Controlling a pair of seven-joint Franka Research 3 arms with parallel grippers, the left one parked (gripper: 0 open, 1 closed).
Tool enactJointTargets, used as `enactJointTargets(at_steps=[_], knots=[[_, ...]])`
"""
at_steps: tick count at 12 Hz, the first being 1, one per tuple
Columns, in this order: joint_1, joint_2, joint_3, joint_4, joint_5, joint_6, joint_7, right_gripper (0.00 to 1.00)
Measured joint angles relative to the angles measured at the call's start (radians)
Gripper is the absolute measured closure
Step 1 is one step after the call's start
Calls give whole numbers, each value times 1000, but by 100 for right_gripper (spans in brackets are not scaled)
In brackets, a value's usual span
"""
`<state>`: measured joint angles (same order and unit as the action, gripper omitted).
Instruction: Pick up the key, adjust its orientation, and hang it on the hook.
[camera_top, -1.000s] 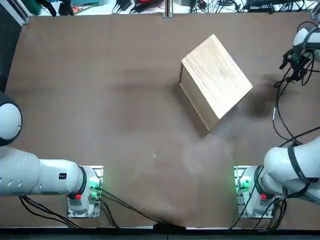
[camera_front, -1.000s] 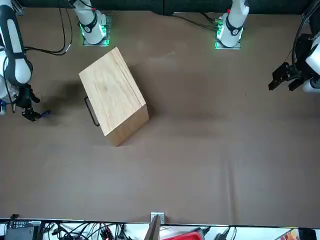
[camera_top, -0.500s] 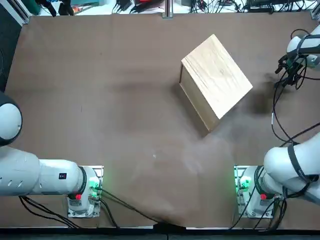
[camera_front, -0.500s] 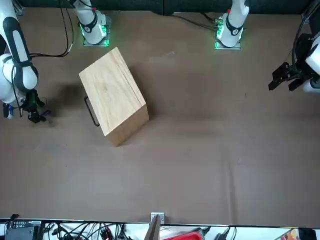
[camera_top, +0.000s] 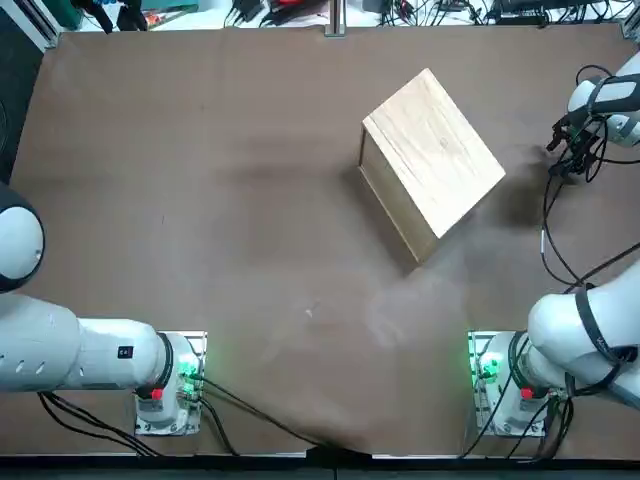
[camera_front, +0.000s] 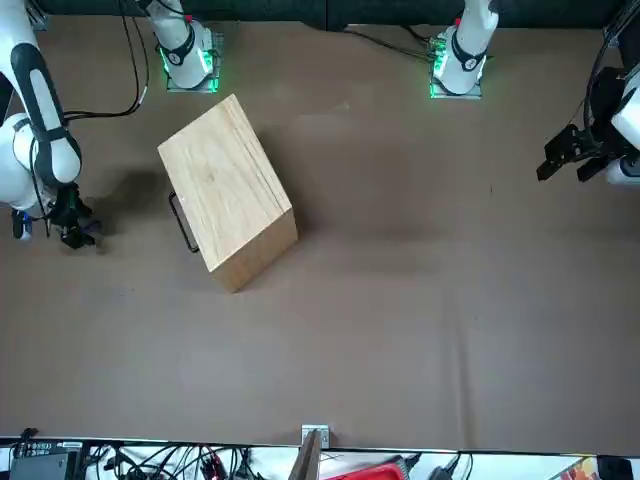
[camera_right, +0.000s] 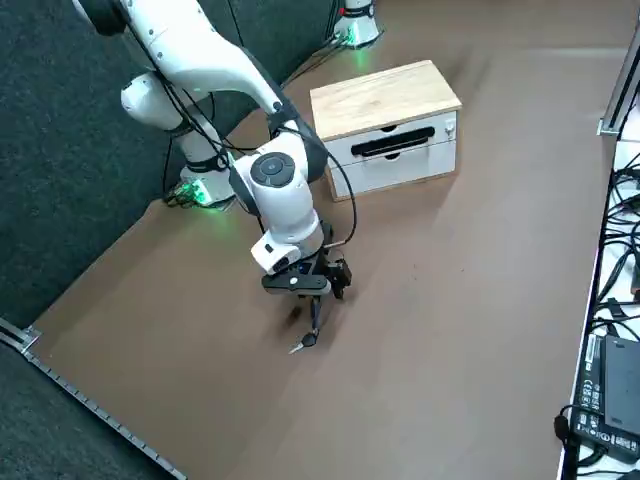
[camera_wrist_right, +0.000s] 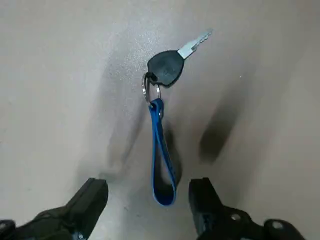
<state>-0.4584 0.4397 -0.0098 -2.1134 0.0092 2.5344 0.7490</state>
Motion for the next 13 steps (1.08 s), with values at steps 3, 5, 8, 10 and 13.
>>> enactJointTargets(at_steps=[3, 5, 8, 10, 13], knots=[[-1, 5, 0, -1, 0, 8, -10, 0], [-1, 7, 0, -15, 0, 40, -13, 0], [-2, 7, 0, -51, 0, 97, -16, 0], [-2, 7, 0, -56, 0, 102, -20, 0], [-8, 7, -1, -56, 0, 103, -22, 3]])
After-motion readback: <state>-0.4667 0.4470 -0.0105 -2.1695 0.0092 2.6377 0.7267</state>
